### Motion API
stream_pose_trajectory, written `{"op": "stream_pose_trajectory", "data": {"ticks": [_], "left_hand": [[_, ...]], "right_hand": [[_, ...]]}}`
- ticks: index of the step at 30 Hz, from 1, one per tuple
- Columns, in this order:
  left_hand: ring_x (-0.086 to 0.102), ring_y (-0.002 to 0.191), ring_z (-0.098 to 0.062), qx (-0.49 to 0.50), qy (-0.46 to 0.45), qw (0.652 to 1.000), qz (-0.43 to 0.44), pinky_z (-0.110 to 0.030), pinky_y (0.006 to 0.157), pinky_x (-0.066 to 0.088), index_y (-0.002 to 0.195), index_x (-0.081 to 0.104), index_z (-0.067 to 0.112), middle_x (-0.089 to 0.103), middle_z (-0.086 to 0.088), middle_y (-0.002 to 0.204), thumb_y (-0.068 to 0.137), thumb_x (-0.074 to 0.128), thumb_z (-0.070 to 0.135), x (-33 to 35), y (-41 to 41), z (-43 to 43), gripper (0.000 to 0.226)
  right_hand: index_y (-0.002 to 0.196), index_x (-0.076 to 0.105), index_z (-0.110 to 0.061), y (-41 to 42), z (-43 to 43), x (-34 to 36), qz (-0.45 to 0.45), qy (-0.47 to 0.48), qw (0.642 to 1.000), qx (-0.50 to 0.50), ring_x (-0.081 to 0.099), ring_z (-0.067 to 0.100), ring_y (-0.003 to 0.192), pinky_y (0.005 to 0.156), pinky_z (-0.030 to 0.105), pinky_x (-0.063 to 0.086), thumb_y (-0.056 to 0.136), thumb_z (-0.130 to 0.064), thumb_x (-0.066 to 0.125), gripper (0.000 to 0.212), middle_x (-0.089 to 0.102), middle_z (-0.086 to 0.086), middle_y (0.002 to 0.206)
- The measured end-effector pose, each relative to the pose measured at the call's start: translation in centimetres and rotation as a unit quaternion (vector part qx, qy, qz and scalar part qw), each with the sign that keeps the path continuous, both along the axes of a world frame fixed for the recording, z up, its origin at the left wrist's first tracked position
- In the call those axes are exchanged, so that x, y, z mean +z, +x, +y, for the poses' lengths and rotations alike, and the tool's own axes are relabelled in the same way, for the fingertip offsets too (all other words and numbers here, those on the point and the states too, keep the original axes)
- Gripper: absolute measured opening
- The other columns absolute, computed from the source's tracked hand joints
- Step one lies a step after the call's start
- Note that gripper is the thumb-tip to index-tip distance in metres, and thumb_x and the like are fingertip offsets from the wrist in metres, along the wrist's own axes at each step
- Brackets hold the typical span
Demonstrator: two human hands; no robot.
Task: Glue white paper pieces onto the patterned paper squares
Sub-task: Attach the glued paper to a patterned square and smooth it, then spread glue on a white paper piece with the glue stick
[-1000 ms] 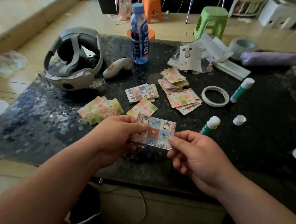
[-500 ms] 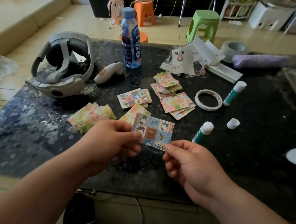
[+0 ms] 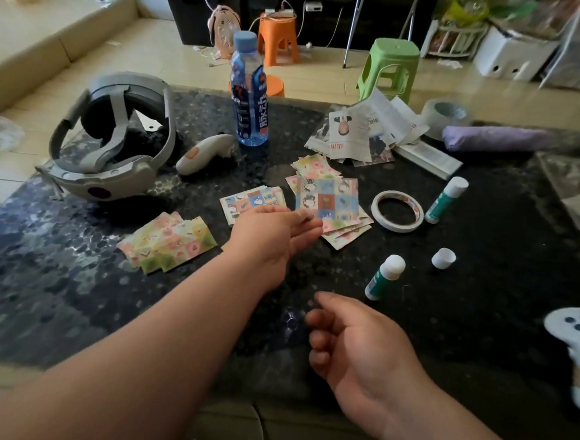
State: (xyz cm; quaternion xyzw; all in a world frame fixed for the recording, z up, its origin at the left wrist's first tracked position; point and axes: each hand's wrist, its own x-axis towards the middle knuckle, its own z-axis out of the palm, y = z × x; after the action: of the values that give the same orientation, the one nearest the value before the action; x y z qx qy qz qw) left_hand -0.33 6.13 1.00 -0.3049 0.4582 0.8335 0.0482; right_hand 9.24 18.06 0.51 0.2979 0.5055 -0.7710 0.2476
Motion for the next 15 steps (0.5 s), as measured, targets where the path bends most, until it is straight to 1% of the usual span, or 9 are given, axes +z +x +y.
{"op": "stream_pose_trajectory", "data": {"ticks": [2,3,4,5,6,8,10,12,15], "left_hand": [[0.077,0.082,-0.032,-0.02,0.009,1.0,0.009,-0.036,0.069,0.064,0.109,0.054,-0.001,0.072,-0.025,0.104,0.093,0.062,-0.009,0.1,-0.7,0.3,0.02],[0.077,0.082,-0.032,-0.042,-0.004,0.999,0.009,-0.035,0.065,0.064,0.112,0.055,-0.001,0.072,-0.024,0.106,0.094,0.063,-0.007,0.3,-0.9,0.3,0.021],[0.077,0.078,-0.03,-0.07,-0.043,0.997,0.008,-0.033,0.06,0.062,0.113,0.057,0.0,0.072,-0.022,0.105,0.094,0.064,-0.004,0.5,-1.0,0.1,0.021],[0.077,0.072,-0.027,-0.102,-0.119,0.988,0.008,-0.031,0.053,0.059,0.112,0.059,0.003,0.074,-0.019,0.102,0.095,0.066,0.001,0.7,-1.0,-0.3,0.018],[0.074,0.064,-0.022,-0.129,-0.225,0.966,0.014,-0.029,0.048,0.054,0.107,0.062,0.007,0.076,-0.013,0.096,0.095,0.068,0.006,0.8,-0.9,-1.0,0.013],[0.063,0.05,-0.011,-0.15,-0.433,0.888,0.047,-0.024,0.045,0.045,0.092,0.067,0.013,0.077,0.0,0.078,0.093,0.068,0.015,0.8,-0.6,-2.6,0.003],[0.06,0.054,-0.004,-0.151,-0.57,0.805,0.072,-0.023,0.052,0.042,0.082,0.069,0.019,0.073,0.006,0.07,0.091,0.069,0.02,0.7,0.1,-4.4,0.009],[0.061,0.073,-0.007,-0.184,-0.647,0.737,0.058,-0.025,0.061,0.04,0.084,0.069,0.021,0.068,0.012,0.076,0.089,0.072,0.025,0.4,0.9,-6.0,0.007],[0.053,0.096,-0.01,-0.263,-0.709,0.654,0.026,-0.027,0.08,0.039,0.102,0.07,0.026,0.059,0.011,0.103,0.089,0.073,0.034,-1.1,2.2,-7.8,0.015]], "right_hand": [[0.097,0.065,-0.01,0.2,0.4,-0.4,-0.008,0.011,1.0,-0.005,0.045,0.012,0.048,0.045,0.025,0.031,0.1,-0.013,0.06,0.006,0.06,0.004,0.06],[0.096,0.065,-0.009,0.3,0.6,-0.4,-0.01,0.015,1.0,-0.005,0.045,0.013,0.049,0.045,0.025,0.031,0.1,-0.012,0.06,0.007,0.06,0.005,0.061],[0.094,0.065,-0.009,0.3,0.8,-0.5,-0.01,0.018,1.0,-0.004,0.045,0.013,0.049,0.046,0.026,0.031,0.099,-0.012,0.061,0.007,0.06,0.006,0.061],[0.094,0.065,-0.009,0.4,1.1,-0.6,-0.01,0.023,1.0,-0.001,0.046,0.014,0.05,0.046,0.027,0.032,0.099,-0.012,0.061,0.007,0.061,0.006,0.062],[0.095,0.066,-0.008,0.3,1.4,-0.7,-0.01,0.029,1.0,0.001,0.046,0.014,0.05,0.047,0.027,0.032,0.099,-0.012,0.061,0.008,0.061,0.007,0.063],[0.099,0.068,-0.007,0.2,1.8,-0.8,-0.01,0.041,0.999,0.005,0.047,0.015,0.052,0.047,0.028,0.034,0.099,-0.012,0.061,0.009,0.062,0.008,0.064],[0.102,0.068,-0.006,0.0,1.9,-0.7,-0.002,0.045,0.999,0.012,0.047,0.016,0.052,0.048,0.028,0.034,0.099,-0.011,0.061,0.01,0.062,0.008,0.065],[0.101,0.068,-0.006,-0.2,1.9,-0.7,0.011,0.045,0.999,0.019,0.047,0.016,0.053,0.049,0.029,0.033,0.098,-0.01,0.061,0.009,0.063,0.009,0.065],[0.097,0.066,-0.006,-0.3,1.4,-0.6,0.032,0.043,0.998,0.037,0.047,0.016,0.051,0.048,0.029,0.033,0.098,-0.009,0.061,0.006,0.063,0.009,0.065]]}}
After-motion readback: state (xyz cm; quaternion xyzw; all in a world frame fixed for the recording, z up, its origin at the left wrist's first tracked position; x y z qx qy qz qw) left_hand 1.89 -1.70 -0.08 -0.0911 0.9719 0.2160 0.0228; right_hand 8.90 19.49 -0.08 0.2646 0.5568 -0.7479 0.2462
